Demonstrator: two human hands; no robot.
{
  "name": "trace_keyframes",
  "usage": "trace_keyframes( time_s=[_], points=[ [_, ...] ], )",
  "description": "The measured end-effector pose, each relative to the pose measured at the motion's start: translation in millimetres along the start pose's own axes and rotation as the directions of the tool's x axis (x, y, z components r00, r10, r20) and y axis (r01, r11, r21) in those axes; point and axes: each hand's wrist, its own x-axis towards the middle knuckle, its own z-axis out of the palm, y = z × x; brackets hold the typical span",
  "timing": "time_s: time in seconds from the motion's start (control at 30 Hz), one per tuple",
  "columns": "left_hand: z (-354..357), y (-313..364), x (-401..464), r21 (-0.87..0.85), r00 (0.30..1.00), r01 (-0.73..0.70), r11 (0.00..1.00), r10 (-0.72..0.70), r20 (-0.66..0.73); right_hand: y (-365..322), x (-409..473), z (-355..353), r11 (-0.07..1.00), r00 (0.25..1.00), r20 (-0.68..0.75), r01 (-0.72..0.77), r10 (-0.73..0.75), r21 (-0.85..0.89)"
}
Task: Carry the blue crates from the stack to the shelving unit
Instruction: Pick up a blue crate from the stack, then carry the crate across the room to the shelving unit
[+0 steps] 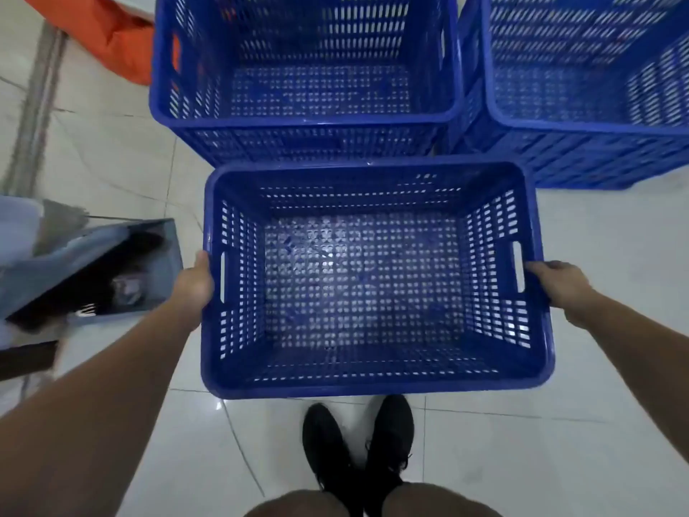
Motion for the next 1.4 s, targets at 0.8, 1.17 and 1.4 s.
trace_keyframes(
  time_s=[0.8, 1.17, 1.4],
  points=[
    [-269, 191, -430, -0.091, 0.914, -0.403, 0.911, 0.405, -0.005, -128, -355, -342, 0.929, 0.985, 0.067, 0.128, -0.161, 0.346],
    [-441, 336, -657, -0.306, 0.688, -0.687, 0.659, 0.725, 0.019, -243, -556, -564, 0.693, 0.870, -0.058, 0.428, -0.489, 0.580],
    [-490, 420, -703, -0.303, 0.540, -0.773, 0.557, 0.829, 0.146, -268, -627, -627, 0.568, 0.851, -0.170, 0.467, -0.497, 0.678]
  ],
)
